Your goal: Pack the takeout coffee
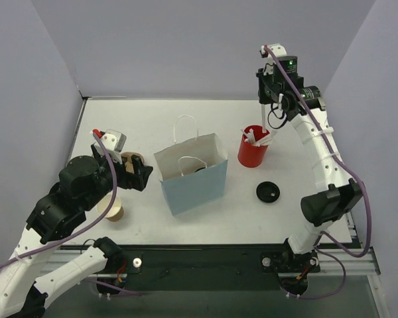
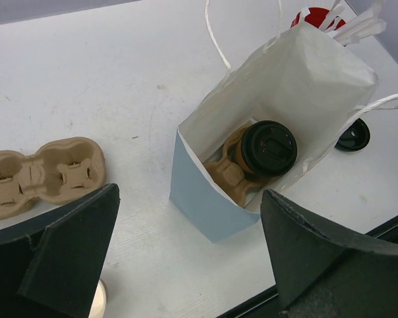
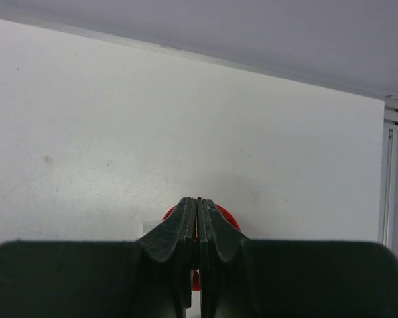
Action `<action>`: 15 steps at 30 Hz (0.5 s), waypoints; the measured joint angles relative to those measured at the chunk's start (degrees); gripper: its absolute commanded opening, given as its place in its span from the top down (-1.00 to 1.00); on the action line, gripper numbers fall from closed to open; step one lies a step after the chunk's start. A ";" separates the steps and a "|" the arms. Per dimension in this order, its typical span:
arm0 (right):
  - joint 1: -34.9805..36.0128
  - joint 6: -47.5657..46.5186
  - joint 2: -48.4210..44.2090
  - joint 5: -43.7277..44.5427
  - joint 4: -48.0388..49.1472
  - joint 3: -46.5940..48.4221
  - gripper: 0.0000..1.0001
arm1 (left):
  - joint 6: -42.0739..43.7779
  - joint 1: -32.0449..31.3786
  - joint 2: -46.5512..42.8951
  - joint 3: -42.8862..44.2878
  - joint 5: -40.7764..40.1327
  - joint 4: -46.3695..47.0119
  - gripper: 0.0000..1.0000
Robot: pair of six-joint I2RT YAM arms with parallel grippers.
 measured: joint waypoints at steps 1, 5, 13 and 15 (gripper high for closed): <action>0.15 0.17 -1.22 0.00 -0.07 0.24 1.00 | 0.20 0.00 0.07 -0.09 0.09 0.44 -0.94; 1.33 0.94 -5.27 0.09 -0.17 1.46 1.00 | 0.98 0.00 0.61 -0.09 0.37 1.66 -0.94; 10.58 1.92 -10.95 2.01 -0.55 4.72 1.00 | 2.23 0.00 0.90 -0.09 0.35 3.96 -0.95; 13.94 1.92 -12.63 2.71 -0.57 4.85 1.00 | 2.54 0.00 0.74 -0.09 0.35 4.15 -0.94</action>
